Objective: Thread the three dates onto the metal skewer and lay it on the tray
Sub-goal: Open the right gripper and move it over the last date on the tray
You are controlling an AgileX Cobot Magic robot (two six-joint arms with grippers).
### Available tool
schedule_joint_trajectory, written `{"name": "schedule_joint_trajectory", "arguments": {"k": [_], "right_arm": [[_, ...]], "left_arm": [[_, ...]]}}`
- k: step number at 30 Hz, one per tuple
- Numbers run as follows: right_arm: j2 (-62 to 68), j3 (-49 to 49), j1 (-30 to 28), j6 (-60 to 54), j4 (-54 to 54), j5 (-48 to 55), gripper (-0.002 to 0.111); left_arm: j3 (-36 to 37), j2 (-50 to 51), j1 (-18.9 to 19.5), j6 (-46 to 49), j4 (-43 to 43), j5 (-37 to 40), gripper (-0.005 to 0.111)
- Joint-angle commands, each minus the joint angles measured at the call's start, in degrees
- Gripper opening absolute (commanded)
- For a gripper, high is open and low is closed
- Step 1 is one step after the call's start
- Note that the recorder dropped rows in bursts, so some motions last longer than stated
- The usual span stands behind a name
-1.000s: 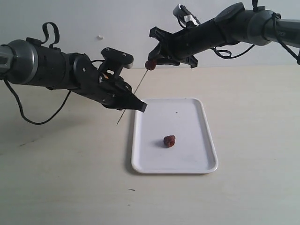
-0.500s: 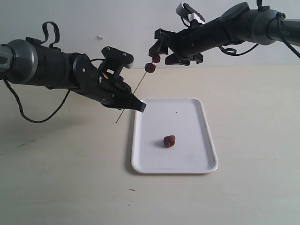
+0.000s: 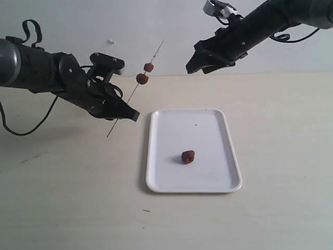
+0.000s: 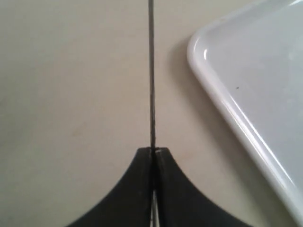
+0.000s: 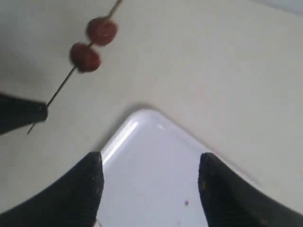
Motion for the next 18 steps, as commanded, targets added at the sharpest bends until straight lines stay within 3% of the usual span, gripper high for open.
{"name": "schedule_joint_trajectory", "arguments": {"k": [1,6,11,18], "right_arm": [[-2.21,-0.11,2.09,-2.33,-7.46,8.8,0.054],[-2.46,0.78,9.29,4.95,-27.31,8.8,0.054],[-2.54,3.87,16.64,16.67,-36.5,8.8,0.054],[-2.99,7.0,19.95,36.19,-40.98,8.8,0.054]], "left_arm": [[-0.32,-0.3,0.02,-0.02,1.48,2.0,0.0],[-0.32,-0.3,0.02,-0.02,2.02,3.22,0.0],[-0.32,-0.3,0.35,-0.02,4.28,4.17,0.0],[-0.32,-0.43,7.59,-5.57,4.27,4.67,0.0]]}}
